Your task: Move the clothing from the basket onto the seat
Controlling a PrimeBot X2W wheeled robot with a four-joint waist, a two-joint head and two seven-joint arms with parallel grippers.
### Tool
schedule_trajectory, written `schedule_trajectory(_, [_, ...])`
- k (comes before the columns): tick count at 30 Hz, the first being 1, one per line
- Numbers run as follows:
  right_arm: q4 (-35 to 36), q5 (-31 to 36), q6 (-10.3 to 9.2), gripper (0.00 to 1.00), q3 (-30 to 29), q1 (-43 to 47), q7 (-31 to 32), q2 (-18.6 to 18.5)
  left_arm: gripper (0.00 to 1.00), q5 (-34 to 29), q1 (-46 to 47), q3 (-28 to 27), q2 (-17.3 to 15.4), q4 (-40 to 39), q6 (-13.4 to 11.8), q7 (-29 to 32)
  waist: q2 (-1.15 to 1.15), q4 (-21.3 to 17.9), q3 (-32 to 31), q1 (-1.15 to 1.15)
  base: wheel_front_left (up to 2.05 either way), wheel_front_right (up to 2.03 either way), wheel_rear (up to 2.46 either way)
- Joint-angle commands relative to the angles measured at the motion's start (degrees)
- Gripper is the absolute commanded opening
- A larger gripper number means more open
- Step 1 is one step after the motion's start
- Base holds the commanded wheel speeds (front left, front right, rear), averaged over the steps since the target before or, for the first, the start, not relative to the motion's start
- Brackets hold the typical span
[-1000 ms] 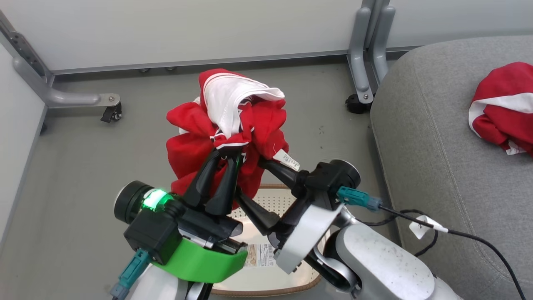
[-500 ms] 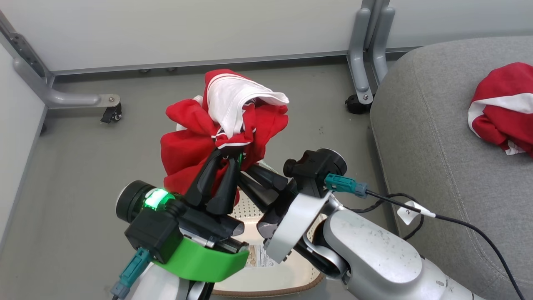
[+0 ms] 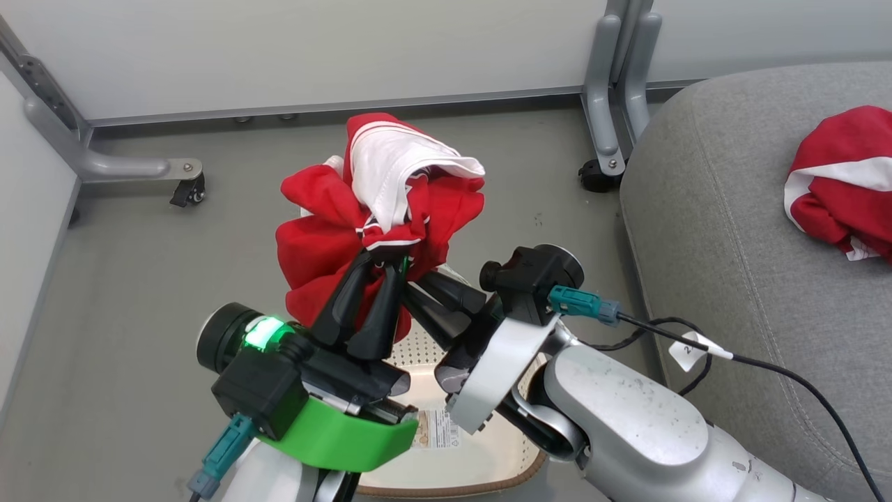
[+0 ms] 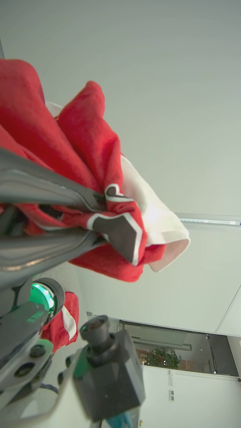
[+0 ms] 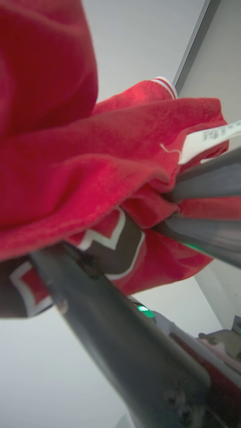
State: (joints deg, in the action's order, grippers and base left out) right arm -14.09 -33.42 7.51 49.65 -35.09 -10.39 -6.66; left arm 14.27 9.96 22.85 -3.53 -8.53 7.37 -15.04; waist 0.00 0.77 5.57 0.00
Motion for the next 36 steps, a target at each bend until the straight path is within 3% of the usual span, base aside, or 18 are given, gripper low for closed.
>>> schedule_trajectory(1, [-0.12, -0.46, -0.04, 0.00, 0.07, -0.70, -0.41, -0.30, 0.00, 0.30, 0.09, 0.21, -0.23, 0.14, 0.19, -0.19, 0.00, 0.06, -0.09, 0.00, 0.00, 0.00, 0.00])
schedule_trajectory(2, [-0.17, -0.41, -0.04, 0.00, 0.08, -0.67, -0.48, -0.36, 0.00, 0.35, 0.04, 0.34, -0.30, 0.25, 0.19, -0.19, 0.00, 0.11, -0.09, 0.00, 0.00, 0.00, 0.00])
schedule_trajectory(3, [-0.20, -0.38, -0.04, 0.00, 0.10, -0.68, -0.48, -0.45, 0.18, 0.34, 0.00, 0.33, -0.32, 0.32, 0.19, -0.19, 0.00, 0.14, -0.08, 0.00, 0.00, 0.00, 0.00])
schedule_trajectory(4, [-0.23, -0.32, -0.04, 0.00, 0.06, -0.74, -0.53, -0.53, 0.78, 0.36, 0.01, 0.17, -0.29, 0.21, 0.17, -0.18, 0.00, 0.18, -0.04, 0.00, 0.00, 0.00, 0.00])
schedule_trajectory(5, [-0.23, -0.25, -0.04, 0.00, 0.01, -0.81, -0.56, -0.58, 1.00, 0.57, -0.06, -0.09, -0.21, 0.02, -0.07, -0.18, 0.00, 0.23, 0.00, 0.00, 0.00, 0.00, 0.00])
schedule_trajectory(13, [-0.71, 0.49, -0.04, 0.00, -0.99, -1.69, -0.94, -1.14, 1.00, -0.90, -1.66, -0.06, -0.91, 0.41, -0.82, 0.17, 0.00, 0.55, 0.41, 0.00, 0.00, 0.00, 0.00])
schedule_trajectory(24, [-2.98, 1.38, -0.04, 0.00, -3.18, -1.34, -1.63, -1.76, 1.00, -2.77, -6.24, 0.60, -6.04, -0.17, -1.20, 3.96, 0.00, 1.25, 0.97, 0.00, 0.00, 0.00, 0.00])
schedule_trajectory(36, [-4.95, 2.07, -0.04, 0.00, -4.54, 0.31, -2.08, -2.37, 1.00, -2.03, -10.64, 3.38, -7.85, 0.37, -1.00, 6.71, 0.00, 0.27, 1.58, 0.00, 0.00, 0.00, 0.00])
